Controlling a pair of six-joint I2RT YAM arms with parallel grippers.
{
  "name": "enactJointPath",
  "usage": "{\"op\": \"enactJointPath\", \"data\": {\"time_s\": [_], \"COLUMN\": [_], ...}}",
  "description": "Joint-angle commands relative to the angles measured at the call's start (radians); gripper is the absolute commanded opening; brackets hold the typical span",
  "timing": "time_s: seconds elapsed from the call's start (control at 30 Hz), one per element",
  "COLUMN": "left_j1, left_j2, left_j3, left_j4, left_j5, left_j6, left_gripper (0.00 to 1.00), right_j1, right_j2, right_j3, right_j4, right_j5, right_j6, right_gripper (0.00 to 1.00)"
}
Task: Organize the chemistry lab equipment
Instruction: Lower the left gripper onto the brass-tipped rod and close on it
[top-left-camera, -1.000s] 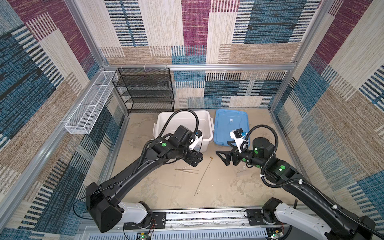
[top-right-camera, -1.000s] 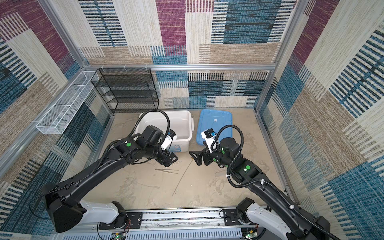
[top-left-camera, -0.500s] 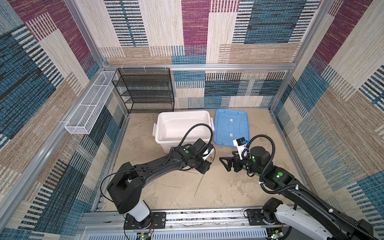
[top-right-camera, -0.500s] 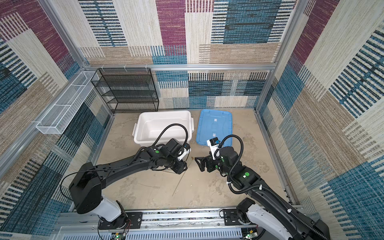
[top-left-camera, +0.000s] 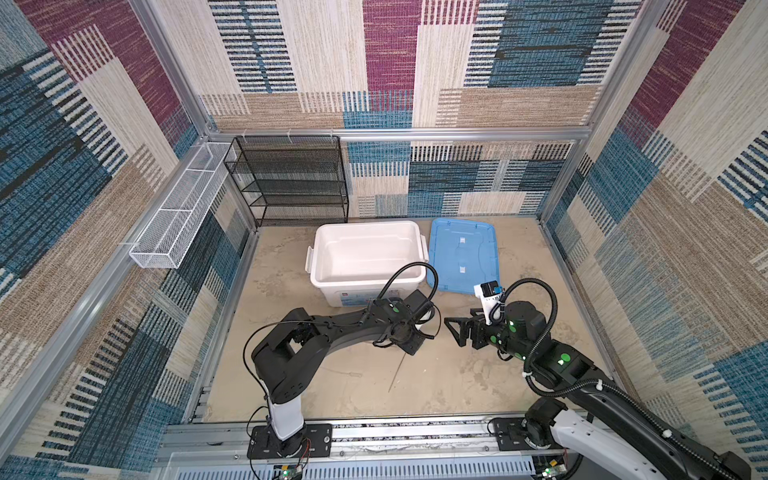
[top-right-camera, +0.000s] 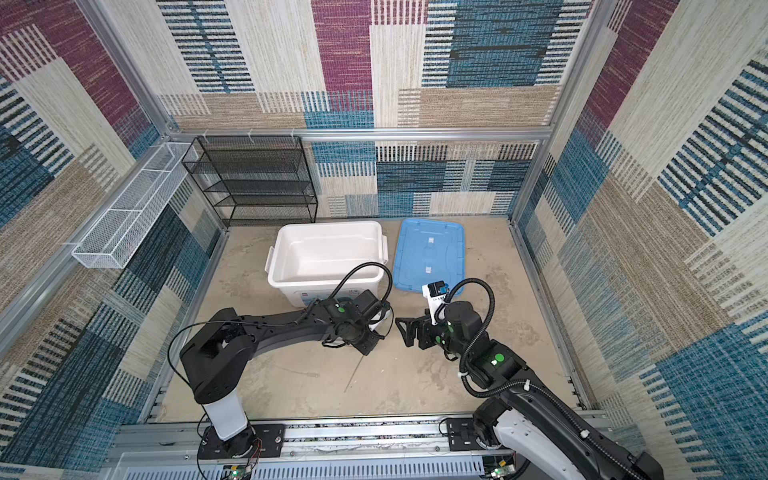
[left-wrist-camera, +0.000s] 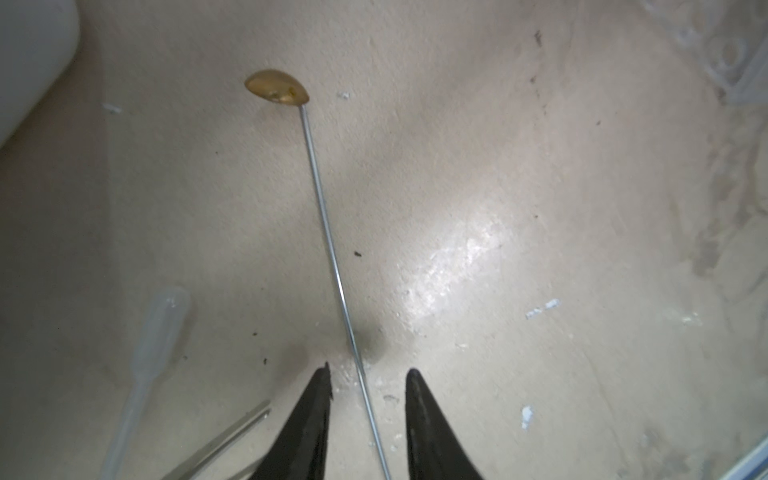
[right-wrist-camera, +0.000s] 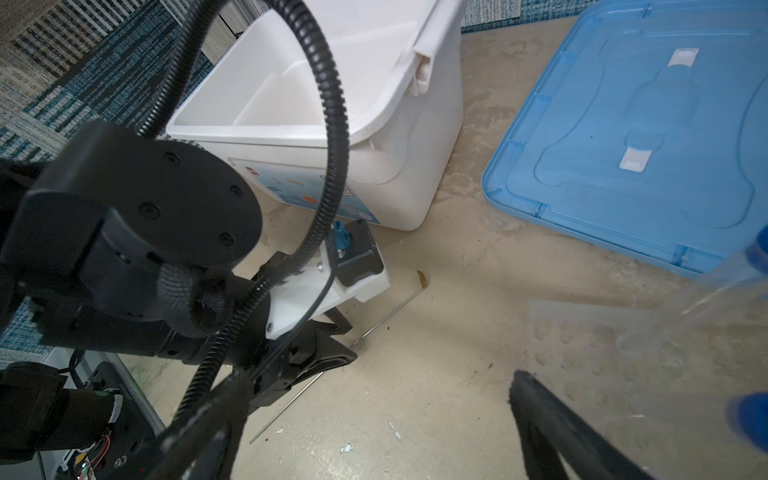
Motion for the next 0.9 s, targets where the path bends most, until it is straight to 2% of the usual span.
{"op": "enactJointPath", "data": {"time_s": [0.0,0.07,0.17,0.23,0.3,0.4,0.47,0.57,0.87], "left_j1": [-0.003,-0.004,-0.004,-0.013,-0.019,-0.021,-0.023,-0.028,-0.030], "left_j2": [0.019,0.033,0.058,0.075,0.091,0.102,0.111,0.116,0.053], "left_j3": [0.012,0.019,0.031,0.046,0.067,0.067,0.071,0.076,0.099], "left_j4": [-0.004,-0.013,-0.027,-0.050,-0.087,-0.092,-0.101,-0.107,-0.112], "left_j5": [-0.036,-0.045,-0.054,-0.082,-0.105,-0.114,-0.122,-0.128,-0.086], "left_j6": [-0.006,-0.004,-0.010,-0.015,-0.016,-0.016,-0.015,-0.017,-0.011], "left_gripper": [0.33,0.32,0.23,0.22,0.15,0.13,0.06,0.00,0.00], "right_j1": [-0.001,-0.001,-0.001,-0.001,-0.001,-0.001,-0.001,-0.001,-0.001], "right_j2": [-0.004,-0.001,-0.002,-0.008,-0.020,-0.035,-0.039,-0.038,-0.075], "right_j3": [-0.001,-0.002,-0.006,-0.008,-0.009,-0.012,-0.015,-0.016,-0.023], "right_j4": [0.002,0.001,0.000,0.000,0.000,0.000,0.002,0.005,0.015], "right_j5": [0.018,0.019,0.024,0.029,0.035,0.047,0.050,0.049,0.072], "right_j6": [0.013,0.012,0.014,0.016,0.019,0.018,0.017,0.016,0.017], "right_gripper": [0.99,0.99,0.99,0.99,0.99,0.99,0.99,0.99,0.99]}}
